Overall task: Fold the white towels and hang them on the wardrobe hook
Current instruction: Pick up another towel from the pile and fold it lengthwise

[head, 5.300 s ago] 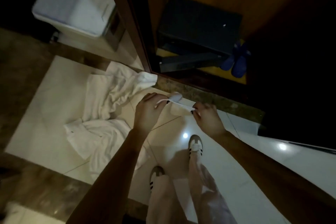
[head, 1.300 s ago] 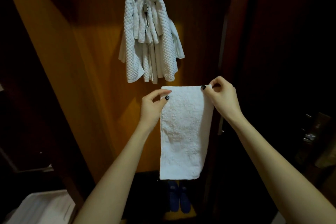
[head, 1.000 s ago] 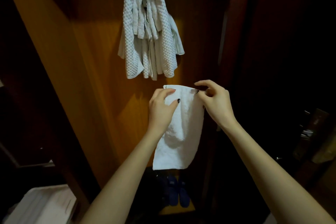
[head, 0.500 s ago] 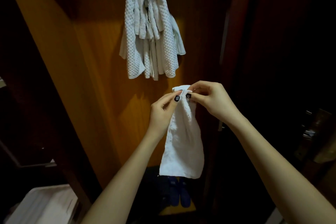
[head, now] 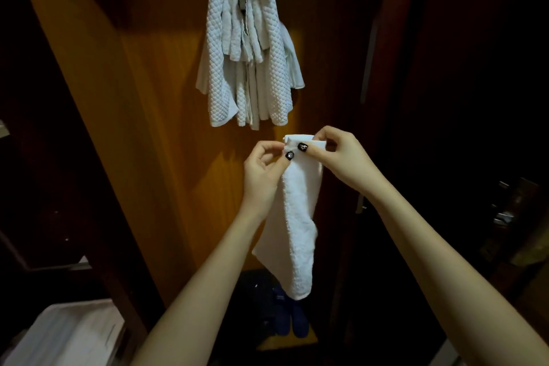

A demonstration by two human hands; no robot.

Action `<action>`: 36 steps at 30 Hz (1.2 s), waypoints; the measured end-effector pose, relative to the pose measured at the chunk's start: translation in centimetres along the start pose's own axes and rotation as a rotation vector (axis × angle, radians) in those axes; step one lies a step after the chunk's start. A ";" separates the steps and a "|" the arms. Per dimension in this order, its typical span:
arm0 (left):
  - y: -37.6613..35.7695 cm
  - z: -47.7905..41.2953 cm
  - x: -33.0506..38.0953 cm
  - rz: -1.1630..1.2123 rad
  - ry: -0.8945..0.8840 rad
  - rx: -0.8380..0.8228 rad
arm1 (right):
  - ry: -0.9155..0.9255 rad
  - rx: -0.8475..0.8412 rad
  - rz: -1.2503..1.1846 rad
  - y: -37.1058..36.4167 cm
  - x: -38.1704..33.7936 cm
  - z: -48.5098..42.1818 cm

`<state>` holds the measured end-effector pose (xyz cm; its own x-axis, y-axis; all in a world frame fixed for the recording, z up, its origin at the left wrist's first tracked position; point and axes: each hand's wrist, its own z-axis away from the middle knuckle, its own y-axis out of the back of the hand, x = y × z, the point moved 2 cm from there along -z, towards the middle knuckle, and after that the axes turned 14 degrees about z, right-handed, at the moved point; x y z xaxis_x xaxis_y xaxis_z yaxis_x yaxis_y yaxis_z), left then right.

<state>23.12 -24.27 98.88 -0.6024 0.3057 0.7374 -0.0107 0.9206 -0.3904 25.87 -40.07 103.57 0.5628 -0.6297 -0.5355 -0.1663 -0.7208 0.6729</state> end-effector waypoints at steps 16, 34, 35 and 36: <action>-0.8 -1.4 0.4 -0.226 0.026 -0.237 | 0.041 -0.048 -0.472 -1.3 1.6 1.1; -0.4 -5.5 0.4 0.104 0.027 0.089 | 0.061 -0.111 -0.158 -5.9 3.8 5.7; -0.5 -5.5 0.4 0.110 0.030 0.056 | 0.060 -0.092 -0.100 -5.9 3.9 5.8; -0.7 -5.6 0.3 0.103 0.032 0.011 | 0.045 -0.028 -0.053 -5.6 4.0 5.7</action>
<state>27.37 -23.43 102.44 -0.5750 0.4066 0.7100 0.0417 0.8812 -0.4709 24.45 -40.17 94.75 0.6060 -0.5770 -0.5475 -0.1133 -0.7439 0.6586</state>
